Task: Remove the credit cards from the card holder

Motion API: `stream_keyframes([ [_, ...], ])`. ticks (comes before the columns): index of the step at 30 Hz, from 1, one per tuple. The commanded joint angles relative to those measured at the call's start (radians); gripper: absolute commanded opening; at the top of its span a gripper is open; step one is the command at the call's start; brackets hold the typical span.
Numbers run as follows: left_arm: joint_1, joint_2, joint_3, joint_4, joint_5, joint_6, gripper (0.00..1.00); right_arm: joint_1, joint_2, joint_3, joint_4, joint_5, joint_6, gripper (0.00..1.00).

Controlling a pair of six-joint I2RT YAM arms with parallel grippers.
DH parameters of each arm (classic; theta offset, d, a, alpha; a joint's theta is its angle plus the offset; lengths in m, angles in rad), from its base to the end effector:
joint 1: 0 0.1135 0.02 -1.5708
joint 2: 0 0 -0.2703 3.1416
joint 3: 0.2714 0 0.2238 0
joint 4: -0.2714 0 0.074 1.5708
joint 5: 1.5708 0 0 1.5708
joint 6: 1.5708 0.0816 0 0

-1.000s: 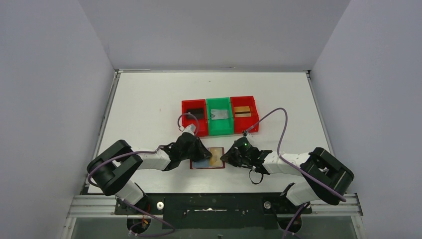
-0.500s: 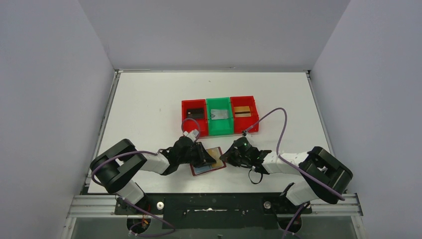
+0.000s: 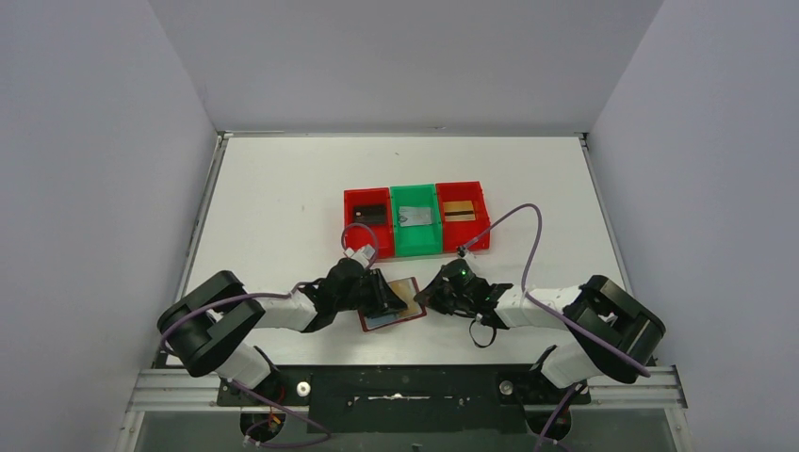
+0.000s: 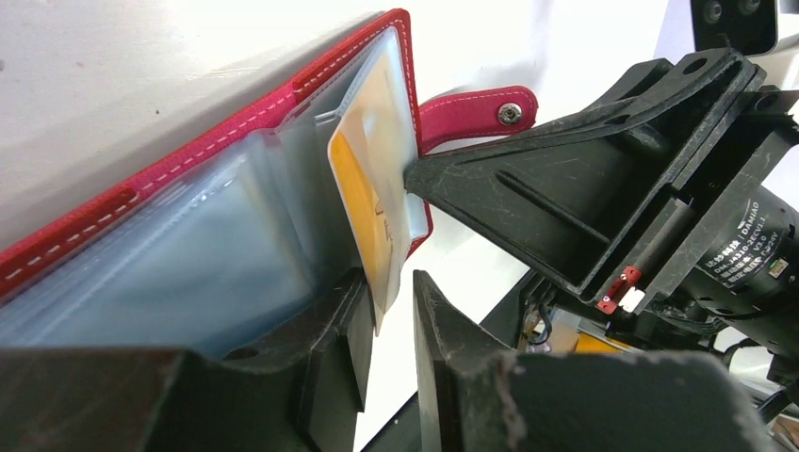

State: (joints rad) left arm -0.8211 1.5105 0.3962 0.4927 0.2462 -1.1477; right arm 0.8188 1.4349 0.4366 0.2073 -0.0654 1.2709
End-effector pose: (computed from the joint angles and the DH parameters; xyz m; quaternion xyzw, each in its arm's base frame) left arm 0.1743 -0.2164 0.1270 -0.0881 0.8801 -0.4382 0.1600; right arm 0.1736 0.1935 0.1221 0.1951 0.9037 0.3437 0.1646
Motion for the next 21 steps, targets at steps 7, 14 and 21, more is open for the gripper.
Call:
stream_keyframes([
  [7,-0.009,-0.017,0.026,0.003,0.011,0.032,0.03,0.004,0.06,-0.027,-0.135,0.041,-0.017,0.0],
  [14,-0.002,-0.059,0.003,-0.043,-0.01,0.031,0.02,0.005,0.046,-0.033,-0.15,0.058,-0.007,0.0],
  [21,0.004,-0.068,0.026,-0.127,-0.013,0.067,0.01,0.005,0.034,-0.035,-0.161,0.067,-0.004,0.0],
])
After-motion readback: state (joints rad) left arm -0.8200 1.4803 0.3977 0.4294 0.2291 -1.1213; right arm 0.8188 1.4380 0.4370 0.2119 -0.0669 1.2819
